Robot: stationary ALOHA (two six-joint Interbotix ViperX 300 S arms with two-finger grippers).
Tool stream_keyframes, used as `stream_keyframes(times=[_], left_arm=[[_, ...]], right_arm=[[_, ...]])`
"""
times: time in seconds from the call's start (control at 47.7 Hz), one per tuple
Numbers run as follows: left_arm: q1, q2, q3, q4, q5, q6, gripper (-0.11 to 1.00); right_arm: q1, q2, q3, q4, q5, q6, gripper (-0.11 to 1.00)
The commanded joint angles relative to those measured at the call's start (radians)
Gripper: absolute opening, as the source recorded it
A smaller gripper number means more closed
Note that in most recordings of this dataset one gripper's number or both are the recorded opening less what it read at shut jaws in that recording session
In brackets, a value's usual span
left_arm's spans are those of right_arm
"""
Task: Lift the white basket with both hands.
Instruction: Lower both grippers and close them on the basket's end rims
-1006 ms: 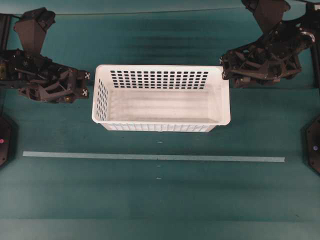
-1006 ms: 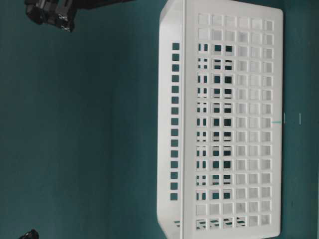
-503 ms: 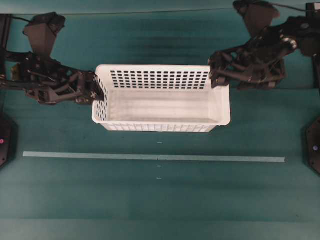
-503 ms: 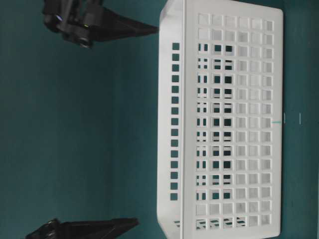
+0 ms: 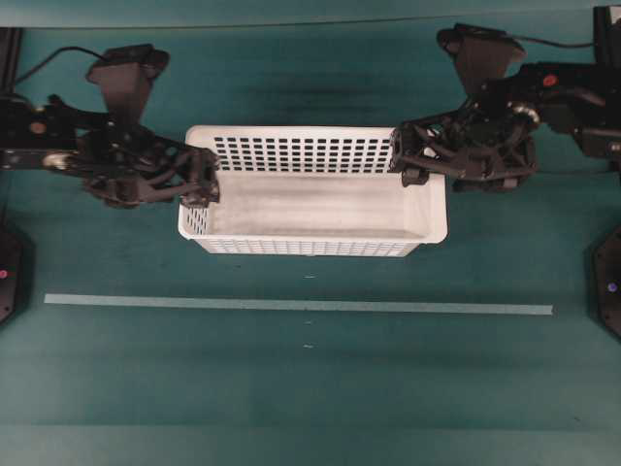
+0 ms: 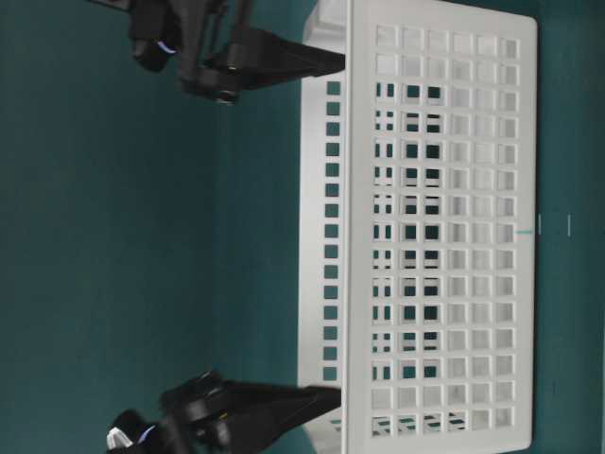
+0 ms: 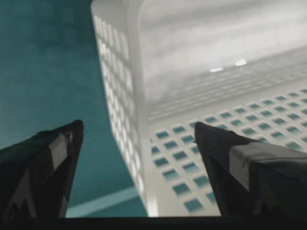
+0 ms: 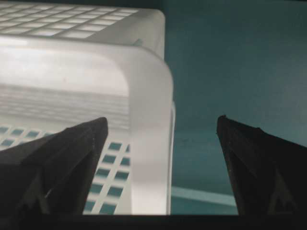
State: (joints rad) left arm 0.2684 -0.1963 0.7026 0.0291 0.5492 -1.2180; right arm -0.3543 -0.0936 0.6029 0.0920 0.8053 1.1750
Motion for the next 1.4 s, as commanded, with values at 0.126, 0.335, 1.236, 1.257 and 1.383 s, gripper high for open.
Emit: stream_keyframes(times=[0.126, 0.335, 1.236, 1.257, 1.383], left_arm=[[0.003, 0.037, -0.017, 0.005, -0.037, -0.002, 0.93], [0.003, 0.046, -0.014, 0.005, -0.040, -0.002, 0.93], [0.003, 0.057, -0.009, 0.005, -0.095, 0.002, 0.14], [0.003, 0.057, -0.011, 0.005, -0.095, 0.002, 0.11], [0.003, 0.057, -0.008, 0.005, -0.095, 0.002, 0.04]], right_arm=[[0.029, 0.018, 0.029, -0.060, -0.095, 0.086, 0.94], [0.032, 0.029, 0.051, -0.077, -0.133, 0.123, 0.94], [0.037, 0.058, 0.054, -0.077, -0.153, 0.141, 0.24], [0.037, 0.058, 0.054, -0.077, -0.156, 0.141, 0.20], [0.038, 0.061, 0.054, -0.077, -0.179, 0.143, 0.16]])
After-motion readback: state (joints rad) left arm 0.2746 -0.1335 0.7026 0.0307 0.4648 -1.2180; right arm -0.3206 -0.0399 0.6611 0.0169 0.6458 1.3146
